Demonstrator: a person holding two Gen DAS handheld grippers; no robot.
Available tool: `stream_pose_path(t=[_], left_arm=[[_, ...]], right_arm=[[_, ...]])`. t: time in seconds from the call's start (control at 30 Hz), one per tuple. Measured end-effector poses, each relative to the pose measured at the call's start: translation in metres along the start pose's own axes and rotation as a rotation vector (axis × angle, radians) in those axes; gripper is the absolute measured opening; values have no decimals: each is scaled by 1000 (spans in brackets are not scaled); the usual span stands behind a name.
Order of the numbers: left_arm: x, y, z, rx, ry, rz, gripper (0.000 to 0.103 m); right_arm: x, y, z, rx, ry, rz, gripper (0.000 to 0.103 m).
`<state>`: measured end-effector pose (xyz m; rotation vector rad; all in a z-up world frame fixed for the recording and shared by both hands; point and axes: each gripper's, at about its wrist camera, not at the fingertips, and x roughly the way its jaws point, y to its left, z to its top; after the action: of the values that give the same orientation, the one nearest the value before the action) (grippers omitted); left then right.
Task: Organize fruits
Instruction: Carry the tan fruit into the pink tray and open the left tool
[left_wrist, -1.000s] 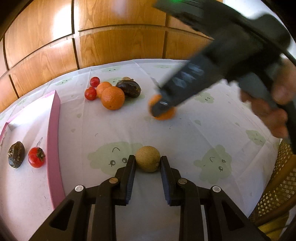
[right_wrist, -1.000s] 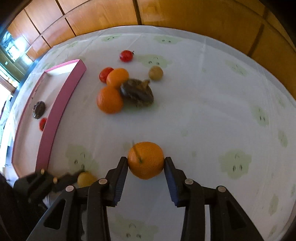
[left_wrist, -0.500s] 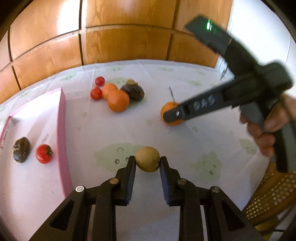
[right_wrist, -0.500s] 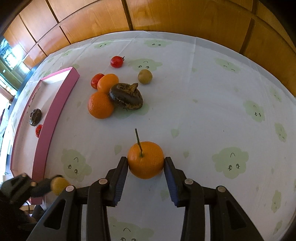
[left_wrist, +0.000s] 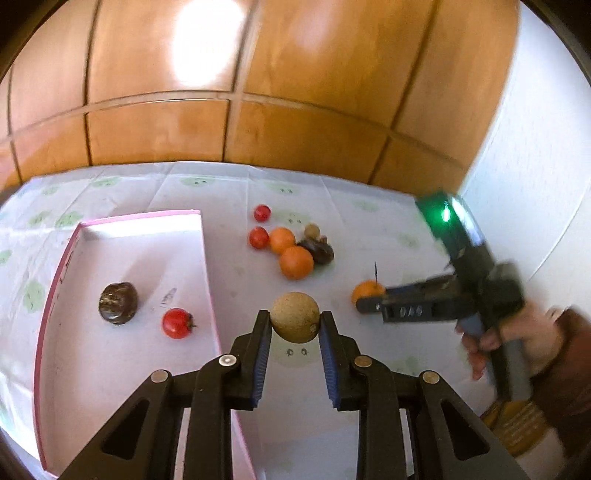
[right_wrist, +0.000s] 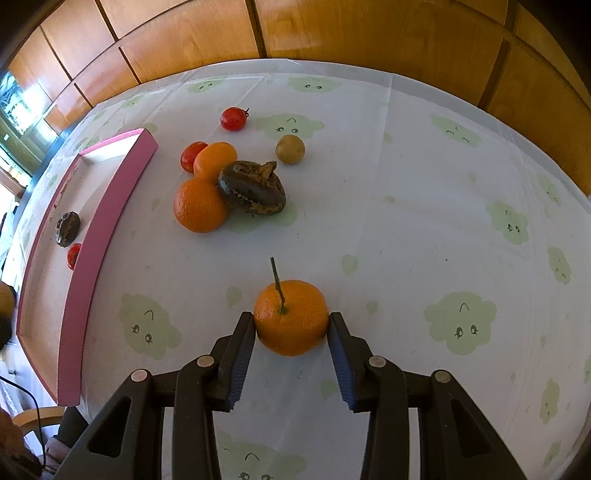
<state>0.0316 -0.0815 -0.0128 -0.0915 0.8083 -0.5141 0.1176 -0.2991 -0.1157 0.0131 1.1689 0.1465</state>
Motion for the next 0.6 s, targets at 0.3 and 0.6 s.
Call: stream_pose_path(t=[0.3, 0.6], left_arm=[[-17, 50, 3, -91, -43, 76, 26], [-16, 107, 12, -132, -38, 332, 26]], right_arm=[[2, 5, 0, -24, -7, -28, 41], [2, 7, 0, -45, -10, -49, 41]])
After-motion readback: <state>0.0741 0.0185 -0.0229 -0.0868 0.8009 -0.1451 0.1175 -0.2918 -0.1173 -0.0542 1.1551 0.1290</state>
